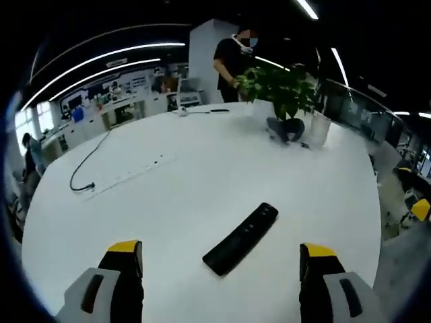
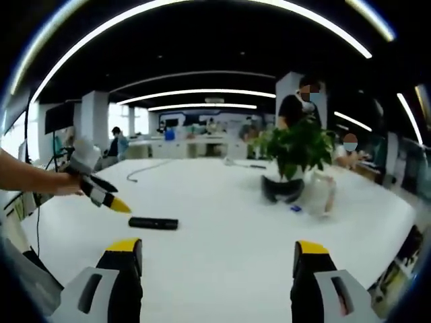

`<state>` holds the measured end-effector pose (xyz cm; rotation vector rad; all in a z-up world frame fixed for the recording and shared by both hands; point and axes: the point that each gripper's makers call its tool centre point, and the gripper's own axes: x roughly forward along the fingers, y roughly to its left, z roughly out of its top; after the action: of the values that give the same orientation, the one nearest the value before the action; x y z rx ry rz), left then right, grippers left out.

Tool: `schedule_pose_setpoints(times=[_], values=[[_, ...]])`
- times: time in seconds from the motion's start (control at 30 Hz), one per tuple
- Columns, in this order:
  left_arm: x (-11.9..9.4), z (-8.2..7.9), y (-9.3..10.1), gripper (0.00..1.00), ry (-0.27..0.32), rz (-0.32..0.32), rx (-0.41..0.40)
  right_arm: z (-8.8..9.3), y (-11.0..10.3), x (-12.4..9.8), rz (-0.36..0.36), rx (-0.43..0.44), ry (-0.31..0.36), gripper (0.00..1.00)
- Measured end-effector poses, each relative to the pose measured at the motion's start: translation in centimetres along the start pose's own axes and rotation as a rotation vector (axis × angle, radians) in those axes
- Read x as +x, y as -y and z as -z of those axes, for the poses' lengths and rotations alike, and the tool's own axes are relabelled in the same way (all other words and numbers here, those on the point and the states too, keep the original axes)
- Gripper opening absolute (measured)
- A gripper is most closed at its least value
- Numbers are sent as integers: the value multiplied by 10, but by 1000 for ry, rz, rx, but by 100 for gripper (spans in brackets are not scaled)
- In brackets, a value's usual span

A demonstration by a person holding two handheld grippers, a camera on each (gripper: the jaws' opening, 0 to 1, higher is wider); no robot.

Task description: Press the specified remote control buttons in sequence, fully releasing each button before pressing the next.

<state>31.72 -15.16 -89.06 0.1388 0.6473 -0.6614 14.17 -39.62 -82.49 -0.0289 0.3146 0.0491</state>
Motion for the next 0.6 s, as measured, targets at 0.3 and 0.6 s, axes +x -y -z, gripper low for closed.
schedule_pose_setpoints(times=[0.3,0.6], values=[[-56,0,7,100,144,-96,-93,-2,0,0,-3,7,15,99],[-99,18,4,100,210,-210,-125,-1,-4,1,-19,3,9,98]])
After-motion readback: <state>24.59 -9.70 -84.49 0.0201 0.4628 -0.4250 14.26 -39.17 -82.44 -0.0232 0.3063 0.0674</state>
